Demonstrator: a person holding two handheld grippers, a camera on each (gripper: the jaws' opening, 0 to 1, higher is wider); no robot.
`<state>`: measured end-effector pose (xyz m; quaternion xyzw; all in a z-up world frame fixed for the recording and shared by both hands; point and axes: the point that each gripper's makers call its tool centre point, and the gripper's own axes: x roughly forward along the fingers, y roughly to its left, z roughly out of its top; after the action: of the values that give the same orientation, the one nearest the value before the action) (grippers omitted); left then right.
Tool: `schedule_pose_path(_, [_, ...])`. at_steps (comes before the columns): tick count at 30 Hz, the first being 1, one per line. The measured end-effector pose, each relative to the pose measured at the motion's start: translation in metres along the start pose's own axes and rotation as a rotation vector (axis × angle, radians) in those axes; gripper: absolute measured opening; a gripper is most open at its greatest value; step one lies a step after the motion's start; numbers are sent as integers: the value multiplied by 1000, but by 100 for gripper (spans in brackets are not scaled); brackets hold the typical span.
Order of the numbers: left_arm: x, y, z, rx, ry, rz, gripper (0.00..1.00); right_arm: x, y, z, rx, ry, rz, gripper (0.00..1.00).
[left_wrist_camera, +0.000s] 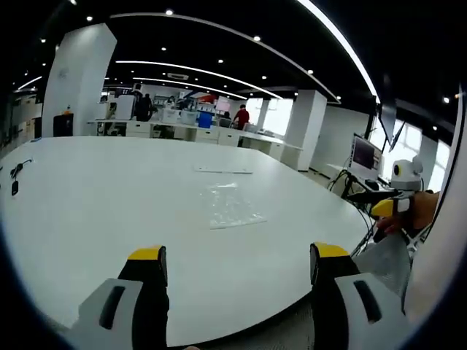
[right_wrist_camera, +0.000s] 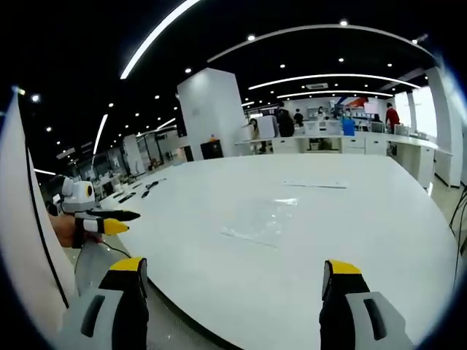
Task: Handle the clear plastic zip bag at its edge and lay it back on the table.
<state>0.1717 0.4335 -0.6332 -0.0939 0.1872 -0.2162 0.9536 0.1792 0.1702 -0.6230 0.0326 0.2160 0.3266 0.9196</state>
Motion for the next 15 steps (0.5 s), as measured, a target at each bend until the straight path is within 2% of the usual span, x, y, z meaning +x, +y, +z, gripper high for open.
schedule_pose_path(15, [0,-6,2,5,3,-3,79,0,-1,-2,-5,5,0,100])
